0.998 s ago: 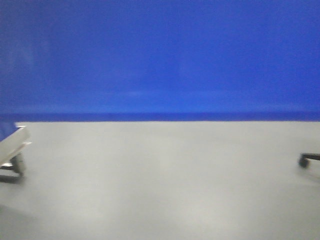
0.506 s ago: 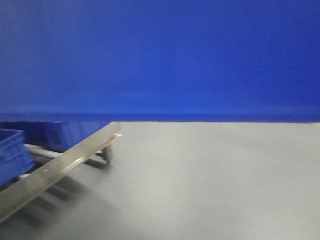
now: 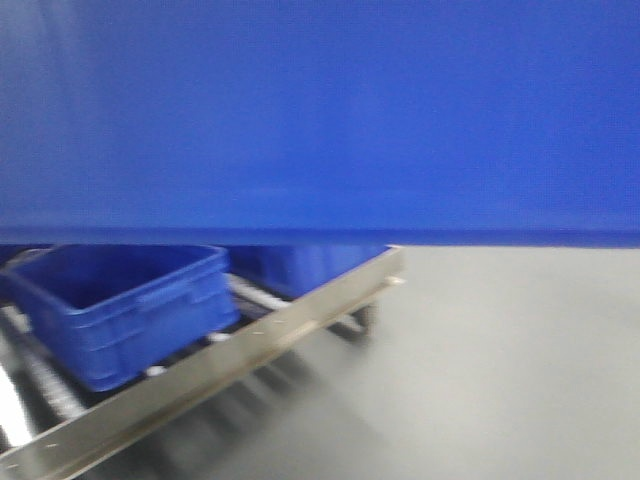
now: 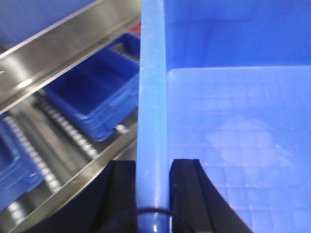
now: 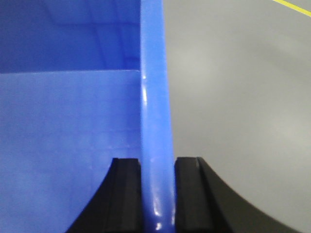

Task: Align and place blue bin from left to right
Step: 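Drive toward another rack of blue bins holding the bin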

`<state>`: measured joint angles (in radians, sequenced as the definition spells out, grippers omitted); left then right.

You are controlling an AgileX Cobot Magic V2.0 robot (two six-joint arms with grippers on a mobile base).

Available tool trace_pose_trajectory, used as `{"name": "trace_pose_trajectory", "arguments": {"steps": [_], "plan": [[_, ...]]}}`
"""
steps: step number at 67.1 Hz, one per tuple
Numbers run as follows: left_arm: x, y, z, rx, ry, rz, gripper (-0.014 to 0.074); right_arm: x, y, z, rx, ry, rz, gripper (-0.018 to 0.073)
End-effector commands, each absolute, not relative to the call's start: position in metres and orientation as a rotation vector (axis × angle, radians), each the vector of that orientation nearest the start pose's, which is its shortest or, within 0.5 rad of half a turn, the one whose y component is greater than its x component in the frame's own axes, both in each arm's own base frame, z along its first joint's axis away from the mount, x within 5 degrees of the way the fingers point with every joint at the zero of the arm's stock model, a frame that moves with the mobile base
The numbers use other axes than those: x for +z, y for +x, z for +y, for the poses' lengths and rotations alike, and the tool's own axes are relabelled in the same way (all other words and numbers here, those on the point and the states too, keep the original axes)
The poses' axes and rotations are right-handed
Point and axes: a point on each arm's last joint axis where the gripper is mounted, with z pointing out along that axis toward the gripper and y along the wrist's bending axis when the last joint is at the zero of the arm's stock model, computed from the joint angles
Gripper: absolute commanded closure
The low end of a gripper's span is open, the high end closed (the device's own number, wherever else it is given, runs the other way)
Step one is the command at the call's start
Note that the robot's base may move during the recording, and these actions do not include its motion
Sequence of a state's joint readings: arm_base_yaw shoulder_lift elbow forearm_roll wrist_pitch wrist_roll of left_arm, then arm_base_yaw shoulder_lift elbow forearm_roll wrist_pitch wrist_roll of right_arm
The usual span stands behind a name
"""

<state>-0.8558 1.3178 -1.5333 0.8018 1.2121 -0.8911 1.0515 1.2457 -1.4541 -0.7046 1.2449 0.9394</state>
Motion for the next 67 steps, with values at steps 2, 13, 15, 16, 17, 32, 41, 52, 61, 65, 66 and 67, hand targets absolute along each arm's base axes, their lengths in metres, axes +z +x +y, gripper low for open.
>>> {"name": "trace_pose_trajectory", "arguments": {"steps": [2, 13, 15, 16, 17, 32, 41, 52, 61, 65, 66, 67], "plan": [[0.4697, 0.2071, -0.1625, -0.137, 0.082, 1.988, 0.0707, 0.4743, 0.1587, 0.2057, 0.581, -0.327, 1.859, 0.0637], [0.4697, 0.2071, -0.1625, -0.137, 0.082, 1.988, 0.0707, 0.4743, 0.1587, 0.2057, 0.581, -0.327, 1.859, 0.0637], [0.4697, 0.2071, -0.1625, -0.137, 0.082, 1.988, 0.0707, 0.4743, 0.1587, 0.2057, 0.581, -0.327, 1.859, 0.0637], [0.4697, 0.2071, -0.1625, -0.137, 0.082, 1.988, 0.0707, 0.4743, 0.1587, 0.2057, 0.581, -0.327, 1.859, 0.0637], [0.4697, 0.2071, -0.1625, -0.137, 0.082, 1.988, 0.0707, 0.4743, 0.1587, 0.2057, 0.581, -0.327, 1.859, 0.0637], [0.4697, 0.2071, -0.1625, -0.137, 0.082, 1.988, 0.0707, 0.4743, 0.1587, 0.2057, 0.581, -0.327, 1.859, 0.0637], [0.4697, 0.2071, -0.1625, -0.137, 0.082, 1.988, 0.0707, 0.4743, 0.1587, 0.2057, 0.581, -0.327, 1.859, 0.0637], [0.4697, 0.2071, -0.1625, -0.137, 0.082, 1.988, 0.0707, 0.4743, 0.1587, 0.2057, 0.581, -0.327, 1.859, 0.0637], [0.4697, 0.2071, -0.1625, -0.137, 0.082, 1.988, 0.0707, 0.4743, 0.1587, 0.2057, 0.581, -0.327, 1.859, 0.0637], [0.4697, 0.2071, -0.1625, -0.137, 0.082, 1.988, 0.0707, 0.4743, 0.1587, 0.2057, 0.581, -0.327, 1.859, 0.0637], [0.4697, 0.2071, -0.1625, -0.137, 0.082, 1.988, 0.0707, 0.4743, 0.1587, 0.2057, 0.581, -0.327, 1.859, 0.0637], [0.4697, 0.2071, -0.1625, -0.137, 0.082, 1.988, 0.0707, 0.4743, 0.1587, 0.2057, 0.581, -0.327, 1.859, 0.0637]]}}
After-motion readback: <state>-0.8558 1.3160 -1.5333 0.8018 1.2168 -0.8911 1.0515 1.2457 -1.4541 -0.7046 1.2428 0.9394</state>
